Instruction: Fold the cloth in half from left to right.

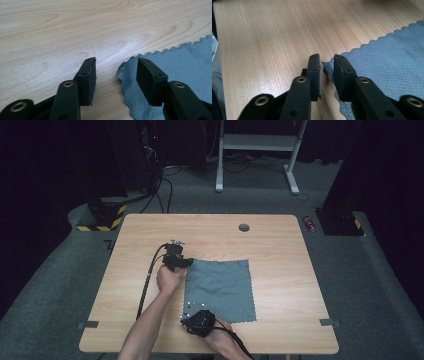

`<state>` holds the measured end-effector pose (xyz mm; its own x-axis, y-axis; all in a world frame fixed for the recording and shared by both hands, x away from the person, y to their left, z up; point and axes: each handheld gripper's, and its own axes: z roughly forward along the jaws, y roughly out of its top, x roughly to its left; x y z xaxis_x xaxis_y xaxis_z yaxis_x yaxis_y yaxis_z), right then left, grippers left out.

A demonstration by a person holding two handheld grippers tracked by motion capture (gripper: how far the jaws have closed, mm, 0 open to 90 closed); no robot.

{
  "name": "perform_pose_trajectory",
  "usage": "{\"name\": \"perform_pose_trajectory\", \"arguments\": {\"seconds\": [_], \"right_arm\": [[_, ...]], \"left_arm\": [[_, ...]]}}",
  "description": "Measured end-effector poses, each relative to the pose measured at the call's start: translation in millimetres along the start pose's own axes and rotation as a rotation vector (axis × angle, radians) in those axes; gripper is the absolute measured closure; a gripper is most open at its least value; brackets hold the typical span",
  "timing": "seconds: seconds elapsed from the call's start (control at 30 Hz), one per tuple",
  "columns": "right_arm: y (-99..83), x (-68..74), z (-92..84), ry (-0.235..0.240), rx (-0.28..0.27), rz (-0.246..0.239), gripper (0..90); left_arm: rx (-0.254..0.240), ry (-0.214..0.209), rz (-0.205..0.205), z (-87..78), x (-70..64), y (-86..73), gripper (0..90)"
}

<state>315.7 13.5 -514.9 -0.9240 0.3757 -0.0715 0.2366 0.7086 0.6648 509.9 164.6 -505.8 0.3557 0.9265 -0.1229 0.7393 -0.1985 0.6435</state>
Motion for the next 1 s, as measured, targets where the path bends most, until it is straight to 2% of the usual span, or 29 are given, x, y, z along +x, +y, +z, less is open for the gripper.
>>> {"name": "perform_pose_trajectory", "arguments": {"seconds": [0.07, 0.2, 0.3, 0.37, 0.5, 0.6, 0.8, 0.97, 1.0], "right_arm": [[0.5, 1.3, 0.2, -0.002, 0.001, -0.008, 80.2], [0.3, 2.7, 0.1, -0.011, 0.003, -0.014, 83.1], [0.2, 1.9, 0.0, -0.020, 0.004, -0.020, 87.1], [0.2, 2.0, 0.2, -0.029, 0.003, -0.025, 89.5], [-1.0, 5.6, 0.0, -0.050, -0.001, -0.040, 89.9], [-3.9, 6.3, -1.3, -0.046, -0.014, -0.024, 90.0], [-5.5, -0.7, -10.0, -0.048, -0.053, 0.024, 90.0], [-4.8, -3.4, -8.6, -0.043, -0.041, 0.034, 89.8], [-4.9, -2.8, -7.7, -0.042, -0.046, 0.033, 87.0]], "left_arm": [[0.008, 0.002, 0.018, 2.0, -0.6, -0.9, 53.9], [0.006, -0.015, 0.006, 3.1, -1.9, -1.1, 60.1], [0.008, -0.017, 0.020, 2.7, -1.2, -1.5, 66.4], [0.008, -0.019, 0.030, 2.7, -1.1, -1.8, 72.9], [0.019, -0.058, 0.023, 3.1, 0.2, -2.2, 87.9], [0.018, -0.074, 0.011, 2.1, 1.6, -1.9, 89.5], [-0.013, -0.097, -0.008, -6.1, 6.2, 1.5, 90.0], [-0.005, -0.099, 0.018, -6.6, 2.6, 5.7, 90.0], [-0.006, -0.098, 0.028, -6.9, 1.5, 7.0, 90.0]]}}
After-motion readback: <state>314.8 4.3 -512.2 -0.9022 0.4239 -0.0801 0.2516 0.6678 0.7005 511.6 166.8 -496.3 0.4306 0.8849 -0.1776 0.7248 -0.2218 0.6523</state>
